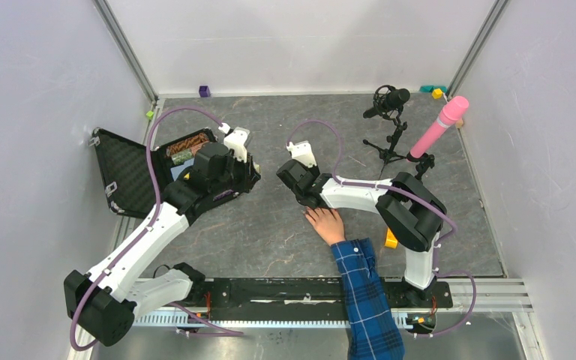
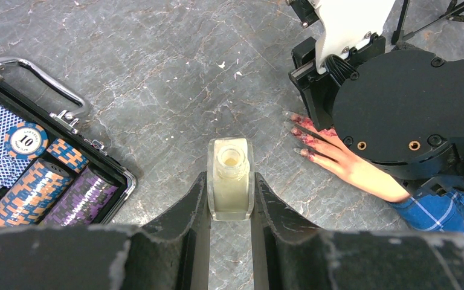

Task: Paint the nails
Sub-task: Paint the nail polish on the nail.

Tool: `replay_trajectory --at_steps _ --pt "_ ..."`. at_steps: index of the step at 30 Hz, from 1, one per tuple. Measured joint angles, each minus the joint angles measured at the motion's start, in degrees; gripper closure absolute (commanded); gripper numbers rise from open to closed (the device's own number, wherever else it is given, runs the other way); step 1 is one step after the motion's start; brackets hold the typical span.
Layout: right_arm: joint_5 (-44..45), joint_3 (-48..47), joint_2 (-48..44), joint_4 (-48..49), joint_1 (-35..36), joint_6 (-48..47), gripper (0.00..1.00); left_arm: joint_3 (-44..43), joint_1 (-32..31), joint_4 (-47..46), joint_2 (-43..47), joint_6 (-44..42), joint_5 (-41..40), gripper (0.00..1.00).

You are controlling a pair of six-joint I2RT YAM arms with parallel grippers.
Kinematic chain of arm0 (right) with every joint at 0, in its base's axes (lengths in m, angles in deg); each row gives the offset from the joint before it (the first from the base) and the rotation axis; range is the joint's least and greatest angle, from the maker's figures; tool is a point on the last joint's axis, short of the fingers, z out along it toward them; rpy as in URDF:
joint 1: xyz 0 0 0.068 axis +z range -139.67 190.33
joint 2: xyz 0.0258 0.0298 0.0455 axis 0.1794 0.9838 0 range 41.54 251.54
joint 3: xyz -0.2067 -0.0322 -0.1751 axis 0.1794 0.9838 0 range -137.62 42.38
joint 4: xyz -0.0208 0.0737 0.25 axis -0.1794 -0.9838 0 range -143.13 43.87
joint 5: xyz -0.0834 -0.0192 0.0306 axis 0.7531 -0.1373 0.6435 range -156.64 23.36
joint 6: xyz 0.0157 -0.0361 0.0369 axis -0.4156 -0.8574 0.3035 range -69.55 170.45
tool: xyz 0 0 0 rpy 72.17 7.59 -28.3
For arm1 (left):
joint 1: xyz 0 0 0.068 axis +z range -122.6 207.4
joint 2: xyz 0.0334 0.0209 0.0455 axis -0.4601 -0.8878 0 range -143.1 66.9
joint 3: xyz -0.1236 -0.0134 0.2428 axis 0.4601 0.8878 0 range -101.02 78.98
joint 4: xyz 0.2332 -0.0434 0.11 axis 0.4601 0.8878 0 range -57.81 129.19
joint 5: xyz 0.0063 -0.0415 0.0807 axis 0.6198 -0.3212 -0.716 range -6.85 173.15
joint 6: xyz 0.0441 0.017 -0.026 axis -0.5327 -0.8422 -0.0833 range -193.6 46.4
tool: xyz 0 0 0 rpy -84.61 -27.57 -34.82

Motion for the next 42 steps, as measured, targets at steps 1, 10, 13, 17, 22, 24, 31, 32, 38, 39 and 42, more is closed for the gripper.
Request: replay_trajectory --at_steps 1,10,13,17,22,24,31,32,38,39,42 --pt "0.22 0.00 0.00 -0.02 0.00 0.00 1.00 0.00 0.00 0.00 0.02 0.00 0.00 0.96" --pt "1.79 0.00 0.11 -0.59 0.00 -0.02 1.00 0.00 0.00 0.00 0.02 0.00 -0.04 0.96" --pt "2.12 0.00 0.11 -1.03 0.00 -0.04 1.00 0.00 0.04 0.00 0.02 0.00 -0.11 0.96" --pt "2.60 0.00 0.11 -1.27 0.00 -0.04 1.00 0.00 0.11 0.00 0.07 0.00 -0.17 0.96" --pt "2.62 0.00 0.26 -1.25 0.00 -0.04 1.00 0.00 0.22 0.00 0.35 0.00 -0.17 0.96" --pt "2.60 0.00 0.61 -1.25 0.00 -0.04 1.00 0.00 0.26 0.00 0.46 0.00 -0.17 0.96" --pt "2.27 -0.07 1.90 -1.22 0.00 -0.09 1.00 0.00 0.26 0.02 0.55 -0.02 -0.22 0.96" --pt "2.19 -0.07 1.99 -1.20 0.00 -0.11 1.00 0.00 0.26 0.00 0.55 0.00 -0.22 0.96" --pt "1.51 -0.90 2.14 -0.87 0.00 -0.31 1.00 0.00 0.26 0.02 0.57 0.00 -0.22 0.96" --pt "1.44 -1.11 2.25 -0.74 0.00 -0.33 1.00 0.00 0.26 0.02 0.59 0.00 -0.22 0.96" --pt "1.22 -1.57 2.62 -0.63 0.00 -0.46 1.00 0.00 0.26 0.02 0.68 0.00 -0.22 0.96"
